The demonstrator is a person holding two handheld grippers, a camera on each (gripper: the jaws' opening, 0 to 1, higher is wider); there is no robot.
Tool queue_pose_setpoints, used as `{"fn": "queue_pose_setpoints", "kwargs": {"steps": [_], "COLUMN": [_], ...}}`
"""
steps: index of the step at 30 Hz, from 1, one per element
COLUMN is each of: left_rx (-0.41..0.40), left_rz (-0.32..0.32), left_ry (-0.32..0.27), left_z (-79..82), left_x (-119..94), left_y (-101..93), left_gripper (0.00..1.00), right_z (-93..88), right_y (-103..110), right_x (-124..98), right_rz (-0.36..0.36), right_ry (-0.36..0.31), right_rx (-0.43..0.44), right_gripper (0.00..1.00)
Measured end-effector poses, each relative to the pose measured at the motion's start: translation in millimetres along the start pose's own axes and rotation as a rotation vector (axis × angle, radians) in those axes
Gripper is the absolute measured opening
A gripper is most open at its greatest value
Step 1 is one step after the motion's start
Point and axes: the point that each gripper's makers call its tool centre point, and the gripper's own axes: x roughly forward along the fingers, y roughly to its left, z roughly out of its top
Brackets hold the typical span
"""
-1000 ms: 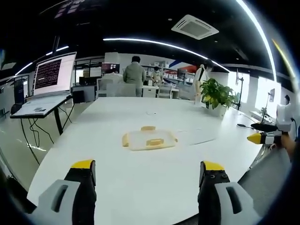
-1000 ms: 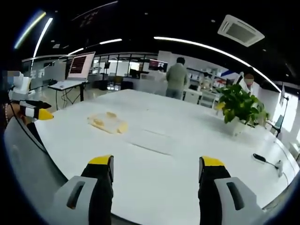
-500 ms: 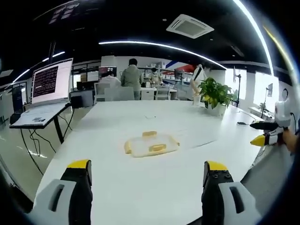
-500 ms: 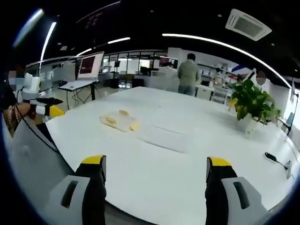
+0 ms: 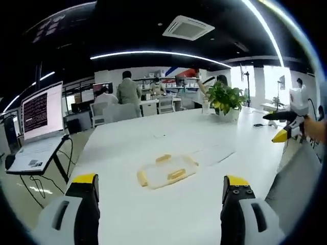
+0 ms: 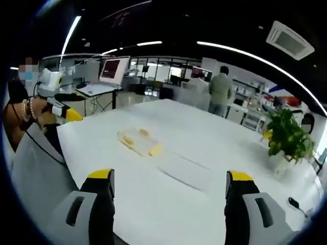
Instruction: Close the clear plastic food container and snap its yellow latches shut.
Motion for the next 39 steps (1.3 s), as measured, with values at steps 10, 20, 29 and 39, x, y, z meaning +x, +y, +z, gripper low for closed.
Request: {"fn": "queue_pose_setpoints", "kwargs": {"steps": [10, 20, 29, 39], "left_rx": [0.252, 0.496, 0.64, 0.724], "left_rz": [-0.177, -0.199, -0.298, -0.394], "left_ry": [0.106, 0.177, 0.25, 0.353], "left_z": [3.5, 3.7, -8.5, -29.8], "left_x": [34.9, 70.3, 107.4, 139.9], "left_y": [5.7, 32.1, 31.1, 39.7], "left_gripper": [0.99, 0.99, 0.99, 0.99], "right_z": [21.9, 46.7, 51.0, 34.8], "right_y": [22.2, 18.4, 16.5, 17.8], "right_x": [36.6, 80.4, 118.8, 153.5], "right_rz": [0.145, 0.22, 0.291, 0.368], "right_ry": [0.041, 0.053, 0.088, 0.149], "right_rx": [-0.218, -0.394, -0.484, -0.536], "right_gripper": [0.81, 0.76, 0.72, 0.68]}}
